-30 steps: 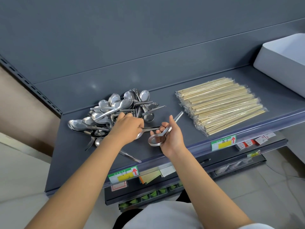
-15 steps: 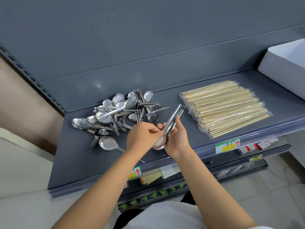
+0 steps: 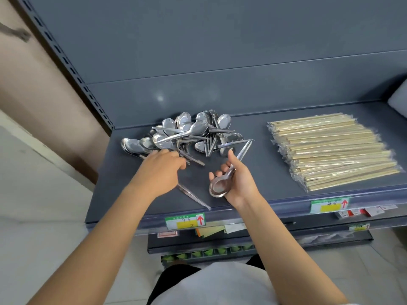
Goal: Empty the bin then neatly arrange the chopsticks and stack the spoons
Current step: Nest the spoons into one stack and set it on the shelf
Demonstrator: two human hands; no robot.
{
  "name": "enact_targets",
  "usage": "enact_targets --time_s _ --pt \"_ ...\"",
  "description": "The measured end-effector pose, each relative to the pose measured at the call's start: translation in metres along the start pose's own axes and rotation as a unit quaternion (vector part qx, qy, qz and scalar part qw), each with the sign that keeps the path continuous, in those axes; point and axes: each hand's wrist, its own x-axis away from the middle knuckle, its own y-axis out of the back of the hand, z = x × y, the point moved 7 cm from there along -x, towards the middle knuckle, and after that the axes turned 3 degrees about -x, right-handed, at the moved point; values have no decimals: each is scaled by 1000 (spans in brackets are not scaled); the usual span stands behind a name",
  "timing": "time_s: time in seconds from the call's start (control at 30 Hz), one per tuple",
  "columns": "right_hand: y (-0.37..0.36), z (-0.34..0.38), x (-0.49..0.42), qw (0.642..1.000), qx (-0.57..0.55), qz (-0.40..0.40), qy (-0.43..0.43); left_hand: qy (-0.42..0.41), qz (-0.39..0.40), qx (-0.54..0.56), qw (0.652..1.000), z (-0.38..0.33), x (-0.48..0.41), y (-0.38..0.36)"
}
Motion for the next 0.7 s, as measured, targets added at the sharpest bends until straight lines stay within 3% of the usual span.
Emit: enact_targets --time_s 0.2,0.5,0.7 --pt "-21 -6 -7 996 58 69 -7 -44 37 -19 998 14 11 -16" --pt "-25 10 -1 993 76 92 22 -123 37 -35 991 2 -2 -15" --pt "-23 35 5 989 83 113 54 -86 -15 43 995 -2 -16 1"
